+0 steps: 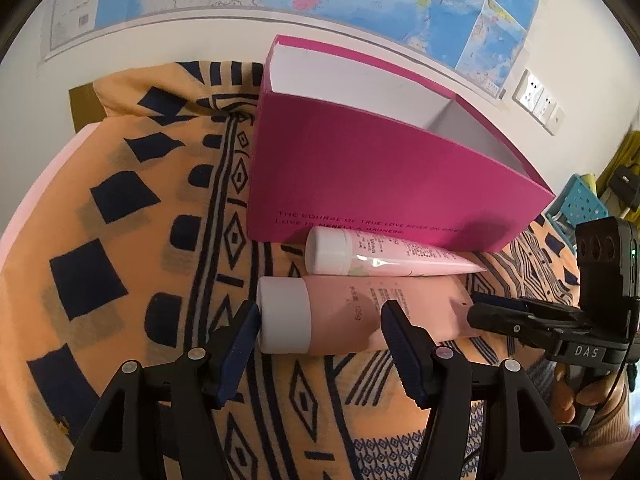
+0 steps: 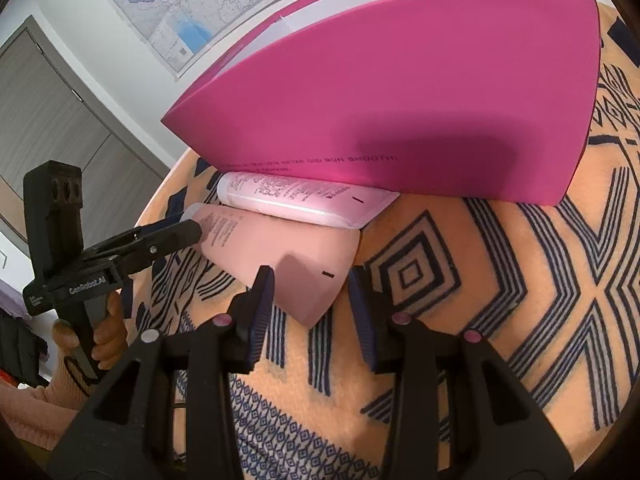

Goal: Organize rigid objects
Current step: 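Grasp the pink cosmetic tube around its middle with the right gripper, then lift the pink tube with both grippers and carry it over the pink box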

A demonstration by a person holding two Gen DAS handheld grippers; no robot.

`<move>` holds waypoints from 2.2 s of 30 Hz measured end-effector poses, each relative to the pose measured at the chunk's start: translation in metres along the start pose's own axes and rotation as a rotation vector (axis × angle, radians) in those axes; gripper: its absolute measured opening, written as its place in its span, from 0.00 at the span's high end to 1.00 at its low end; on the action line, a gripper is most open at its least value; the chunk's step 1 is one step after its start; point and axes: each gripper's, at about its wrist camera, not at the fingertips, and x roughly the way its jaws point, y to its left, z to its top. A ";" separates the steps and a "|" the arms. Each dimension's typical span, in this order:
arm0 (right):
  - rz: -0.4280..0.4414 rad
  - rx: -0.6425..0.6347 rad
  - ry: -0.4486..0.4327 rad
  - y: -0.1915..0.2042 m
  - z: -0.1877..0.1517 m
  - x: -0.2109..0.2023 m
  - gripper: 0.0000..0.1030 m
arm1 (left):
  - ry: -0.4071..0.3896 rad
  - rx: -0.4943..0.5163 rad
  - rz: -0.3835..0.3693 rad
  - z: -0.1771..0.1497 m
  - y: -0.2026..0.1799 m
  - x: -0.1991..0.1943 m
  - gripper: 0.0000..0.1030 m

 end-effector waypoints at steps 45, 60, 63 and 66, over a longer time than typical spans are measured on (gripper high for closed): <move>-0.064 -0.074 -0.175 0.012 -0.007 -0.089 0.60 | -0.113 0.096 -0.086 0.010 -0.069 -0.049 0.38; -0.104 -0.081 -0.242 0.006 0.003 -0.114 0.60 | -0.151 0.135 -0.119 0.026 -0.091 -0.052 0.38; -0.110 -0.080 -0.247 0.005 0.004 -0.116 0.59 | -0.154 0.134 -0.125 0.027 -0.091 -0.052 0.38; -0.113 -0.081 -0.251 0.005 0.005 -0.118 0.59 | -0.157 0.136 -0.129 0.029 -0.093 -0.053 0.38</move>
